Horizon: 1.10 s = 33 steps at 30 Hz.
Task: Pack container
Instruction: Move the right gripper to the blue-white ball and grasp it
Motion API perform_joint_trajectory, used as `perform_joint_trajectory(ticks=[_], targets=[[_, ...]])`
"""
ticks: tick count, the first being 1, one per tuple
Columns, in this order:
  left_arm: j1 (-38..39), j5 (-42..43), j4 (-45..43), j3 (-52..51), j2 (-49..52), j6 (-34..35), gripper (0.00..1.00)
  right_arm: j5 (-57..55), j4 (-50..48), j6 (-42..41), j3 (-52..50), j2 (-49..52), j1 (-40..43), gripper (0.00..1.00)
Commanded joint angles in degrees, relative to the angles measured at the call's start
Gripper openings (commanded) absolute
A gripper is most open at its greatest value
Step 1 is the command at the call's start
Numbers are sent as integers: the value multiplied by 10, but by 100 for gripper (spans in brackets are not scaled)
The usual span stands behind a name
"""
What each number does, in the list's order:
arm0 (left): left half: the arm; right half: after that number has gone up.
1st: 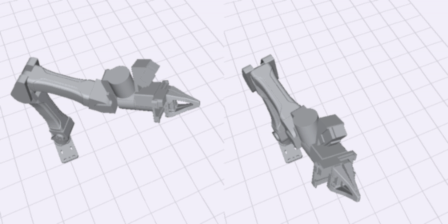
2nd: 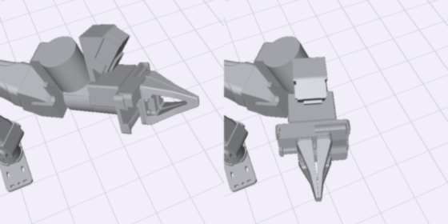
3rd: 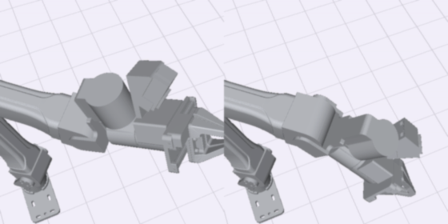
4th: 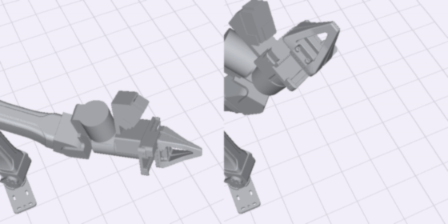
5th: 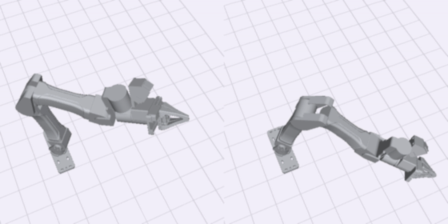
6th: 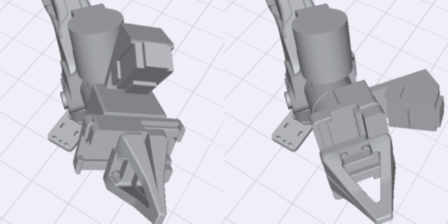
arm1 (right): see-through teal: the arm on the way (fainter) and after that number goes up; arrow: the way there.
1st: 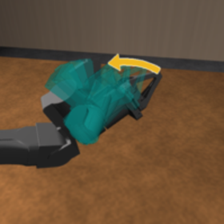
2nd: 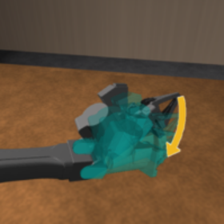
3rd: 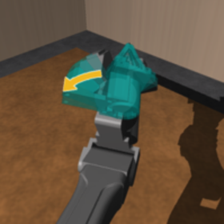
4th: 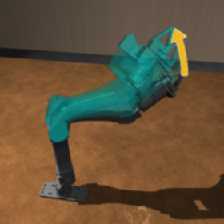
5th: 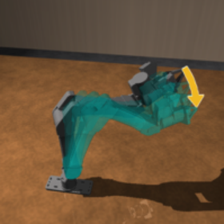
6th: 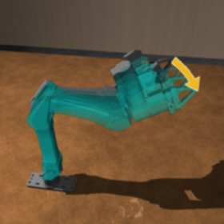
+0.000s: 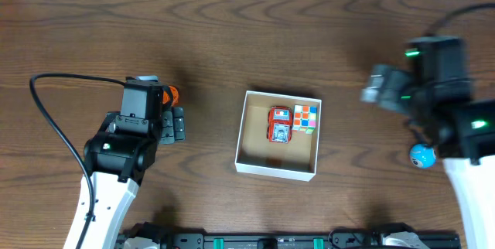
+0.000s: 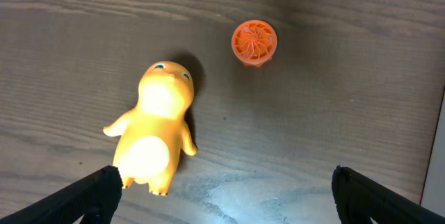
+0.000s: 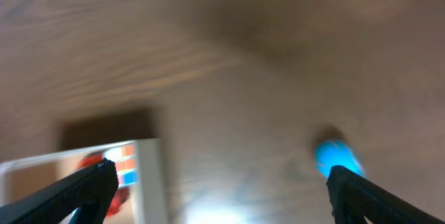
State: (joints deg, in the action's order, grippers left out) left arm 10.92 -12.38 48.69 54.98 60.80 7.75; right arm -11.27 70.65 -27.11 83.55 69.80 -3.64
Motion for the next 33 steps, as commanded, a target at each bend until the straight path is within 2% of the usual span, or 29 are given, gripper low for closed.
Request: perform_joint_trajectory(ticks=[1, 6, 10, 20, 33], targets=[[-3, 0, 1, 0, -3, 7, 98, 30, 12, -20, -13, 12, 107, 99], [-3, 0, 1, 0, -3, 7, 98, 56, 9, -19, -59, 46, 229, 99], [-3, 0, 1, 0, -3, 7, 98, 73, -12, 8, -104, 95, 273, 99], [-3, 0, 1, 0, -3, 7, 98, 72, -94, 15, -219, 217, 284, 99], [-3, 0, 2, 0, -2, 7, 98, 50, -127, 14, -253, 231, 285, 99]])
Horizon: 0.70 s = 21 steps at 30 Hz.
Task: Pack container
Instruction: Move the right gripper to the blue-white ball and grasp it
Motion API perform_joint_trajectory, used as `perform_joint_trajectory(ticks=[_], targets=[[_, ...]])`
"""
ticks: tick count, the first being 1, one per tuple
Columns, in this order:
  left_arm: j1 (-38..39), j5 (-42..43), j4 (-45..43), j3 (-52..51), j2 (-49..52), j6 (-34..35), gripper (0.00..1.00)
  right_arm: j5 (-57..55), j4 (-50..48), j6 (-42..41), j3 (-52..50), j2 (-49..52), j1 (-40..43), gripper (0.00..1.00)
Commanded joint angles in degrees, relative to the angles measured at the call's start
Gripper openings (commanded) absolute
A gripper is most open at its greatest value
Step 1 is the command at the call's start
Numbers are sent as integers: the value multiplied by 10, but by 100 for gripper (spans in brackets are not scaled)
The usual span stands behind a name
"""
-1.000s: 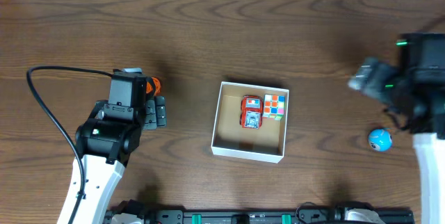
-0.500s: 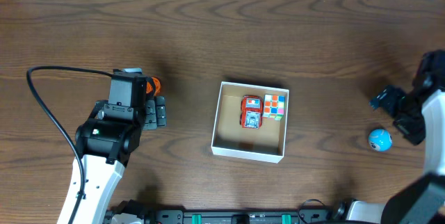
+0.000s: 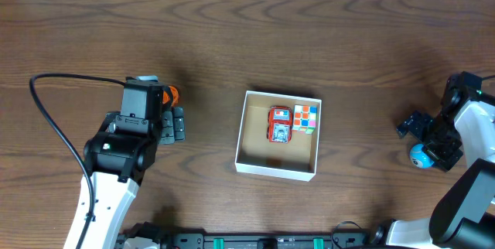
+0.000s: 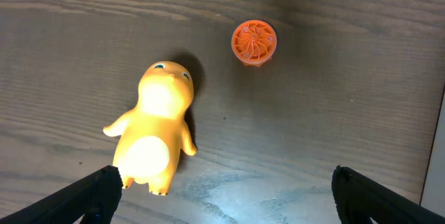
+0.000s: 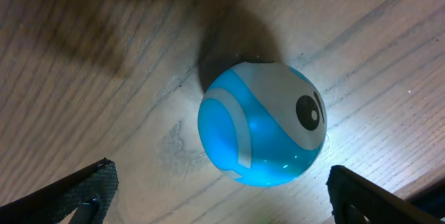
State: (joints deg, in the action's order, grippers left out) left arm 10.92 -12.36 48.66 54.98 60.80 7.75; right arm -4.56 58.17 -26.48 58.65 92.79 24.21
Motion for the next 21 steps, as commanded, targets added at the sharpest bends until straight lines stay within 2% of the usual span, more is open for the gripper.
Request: perform_joint_trajectory(ticks=[1, 10, 21], targets=[[-3, -1, 2, 0, -2, 7, 98, -24, -2, 8, -4, 1, 7, 99], [-3, -1, 3, 0, -2, 7, 98, -28, -17, 8, -11, 1, 8, 99], [-3, -1, 3, 0, -2, 7, 98, -27, -125, 8, -97, 1, 10, 99]])
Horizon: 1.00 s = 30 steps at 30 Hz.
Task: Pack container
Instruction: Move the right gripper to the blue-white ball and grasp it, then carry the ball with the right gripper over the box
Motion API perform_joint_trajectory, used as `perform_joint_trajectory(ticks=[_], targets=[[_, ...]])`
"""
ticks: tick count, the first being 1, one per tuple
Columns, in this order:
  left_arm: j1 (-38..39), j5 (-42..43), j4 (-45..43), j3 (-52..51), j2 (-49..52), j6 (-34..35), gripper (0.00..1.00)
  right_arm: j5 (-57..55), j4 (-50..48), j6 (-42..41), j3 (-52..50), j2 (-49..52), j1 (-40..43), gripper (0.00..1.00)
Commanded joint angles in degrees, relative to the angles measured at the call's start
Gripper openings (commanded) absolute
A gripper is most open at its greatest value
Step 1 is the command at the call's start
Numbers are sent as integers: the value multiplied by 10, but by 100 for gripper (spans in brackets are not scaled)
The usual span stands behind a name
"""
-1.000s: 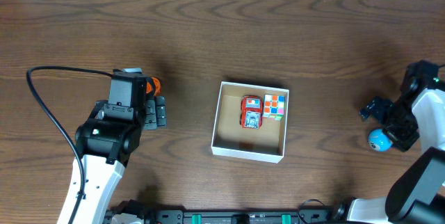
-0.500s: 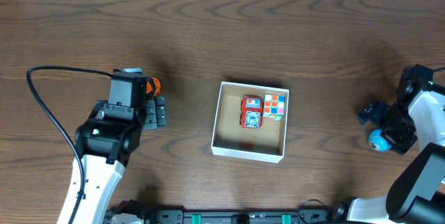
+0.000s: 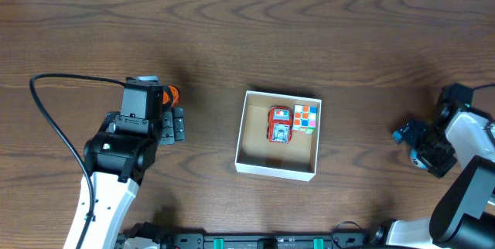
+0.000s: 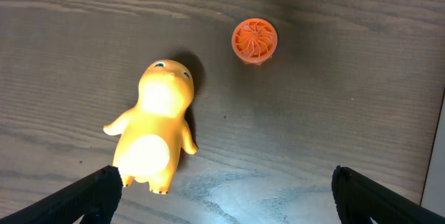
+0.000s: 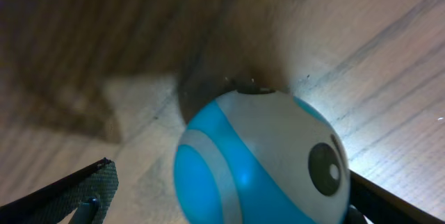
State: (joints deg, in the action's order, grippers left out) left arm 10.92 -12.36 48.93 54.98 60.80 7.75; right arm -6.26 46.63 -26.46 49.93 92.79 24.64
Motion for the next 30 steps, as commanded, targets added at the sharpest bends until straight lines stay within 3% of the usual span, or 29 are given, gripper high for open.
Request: perform_joint_trajectory(ticks=[1, 10, 13, 23, 28, 30], targets=[[-3, -1, 1, 0, -2, 7, 98, -10, -13, 8, -13, 1, 6, 99], [-3, -1, 3, 0, -2, 7, 98, -10, -29, 8, -14, 1, 6, 99], [-3, -1, 4, 0, -2, 7, 98, -10, -33, 8, -14, 1, 6, 94], [-3, -1, 5, 0, -2, 7, 98, -14, -35, 8, -14, 1, 6, 52], [-3, -1, 5, 0, -2, 7, 98, -14, -33, 8, -14, 1, 6, 34], [-3, -1, 5, 0, -2, 7, 98, -12, -29, 8, -14, 1, 6, 33]])
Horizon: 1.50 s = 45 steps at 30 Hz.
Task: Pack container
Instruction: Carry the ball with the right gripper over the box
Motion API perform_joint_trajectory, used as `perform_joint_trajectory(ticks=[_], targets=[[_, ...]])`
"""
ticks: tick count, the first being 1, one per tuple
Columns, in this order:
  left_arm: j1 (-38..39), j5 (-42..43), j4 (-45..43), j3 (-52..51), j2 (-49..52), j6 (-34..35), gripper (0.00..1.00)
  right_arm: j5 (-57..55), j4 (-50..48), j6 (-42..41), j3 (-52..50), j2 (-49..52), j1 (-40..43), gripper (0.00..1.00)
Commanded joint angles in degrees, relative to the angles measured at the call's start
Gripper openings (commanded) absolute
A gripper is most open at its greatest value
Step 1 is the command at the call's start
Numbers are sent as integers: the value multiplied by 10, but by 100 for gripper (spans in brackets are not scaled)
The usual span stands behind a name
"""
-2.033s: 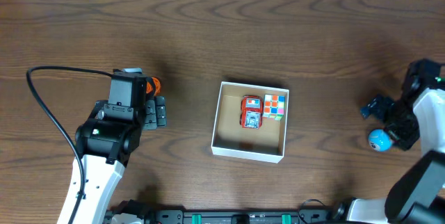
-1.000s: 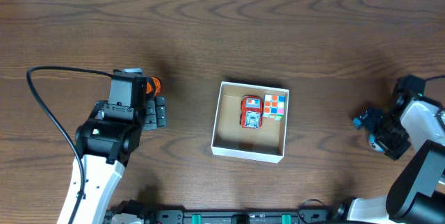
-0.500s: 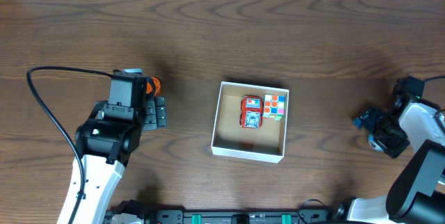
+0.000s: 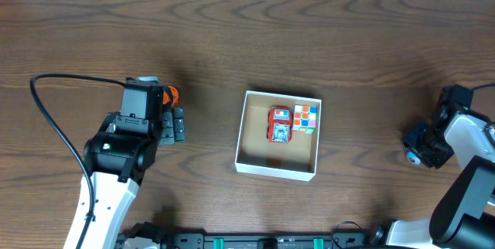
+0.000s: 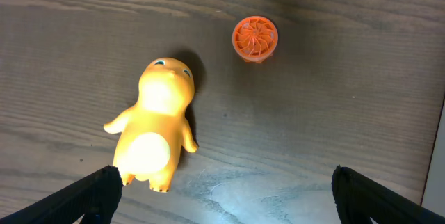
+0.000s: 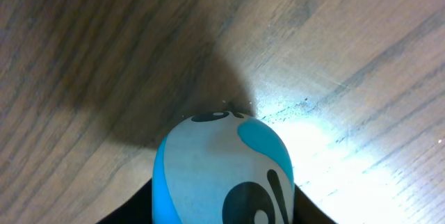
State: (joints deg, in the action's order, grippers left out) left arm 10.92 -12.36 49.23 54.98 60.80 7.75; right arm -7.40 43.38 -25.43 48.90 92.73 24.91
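Note:
The white box (image 4: 240,137) sits mid-table with a red toy car (image 4: 279,124) and a colour cube (image 4: 305,117) inside. A blue and white ball (image 6: 222,161) rests on the wood at the far right, and my right gripper (image 6: 224,210) is shut on it, dark fingers (image 6: 128,210) pressed against both sides. In the overhead view the right gripper (image 4: 421,145) covers most of the ball. My left gripper (image 5: 222,203) hangs open over a yellow toy figure (image 5: 156,123) lying on its back and an orange ridged disc (image 5: 254,38).
The left arm (image 4: 124,148) stands left of the box with its cable looping to the table's left side. The right arm's base is at the near right corner. Bare wood lies between the box and each arm.
The right gripper's fingers stood wide apart around the ball; now they are shut against its sides, and the ball fills the wrist view more. The left arm has not moved.
The right arm was raised over the right side, with the ball lying free beside it. Then it was down at the ball with its fingers wide open, then closer around it. Now it grips the ball. The left gripper stayed open above the yellow figure throughout.

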Motion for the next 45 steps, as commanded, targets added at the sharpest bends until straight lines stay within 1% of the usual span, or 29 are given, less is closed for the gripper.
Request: perform_joint_trajectory(ticks=[1, 7, 11, 12, 16, 17, 18, 22, 27, 32, 35, 38, 45], targets=[[-3, -1, 2, 0, -2, 7, 98, 2, 6, -2, -4, 2, 3, 32], [-3, -1, 2, 0, -2, 7, 98, 47, 15, 33, 0, 1, -5, 14], [-3, -1, 2, 0, -2, 7, 98, 54, 41, 35, 19, -9, -40, 9], [-3, -1, 2, 0, -2, 7, 98, 56, 48, 38, 26, -15, -54, 3], [-3, -1, 2, 0, -2, 7, 98, 58, 82, 43, 66, -52, -135, 1], [-3, -1, 2, 0, -2, 7, 98, 57, 96, 43, 89, -71, -174, 1], [-3, -1, 2, 0, -2, 7, 98, 57, 98, 43, 94, -75, -182, 1], [-3, -1, 2, 0, -2, 7, 98, 69, 113, 43, 160, -122, -291, 1], [-3, -1, 2, 0, -2, 7, 98, 96, 99, 52, 223, -136, -442, 1], [-3, -1, 2, 0, -2, 7, 98, 105, 40, 67, 226, -116, -568, 1], [-3, -1, 2, 0, -2, 7, 98, 107, 14, 83, 226, -81, -615, 1], [-3, 0, 2, 0, -2, 7, 98, 107, -5, 96, 226, -39, -644, 1], [-3, -1, 2, 0, -2, 7, 98, 107, -51, 110, 226, 38, -660, 1]])
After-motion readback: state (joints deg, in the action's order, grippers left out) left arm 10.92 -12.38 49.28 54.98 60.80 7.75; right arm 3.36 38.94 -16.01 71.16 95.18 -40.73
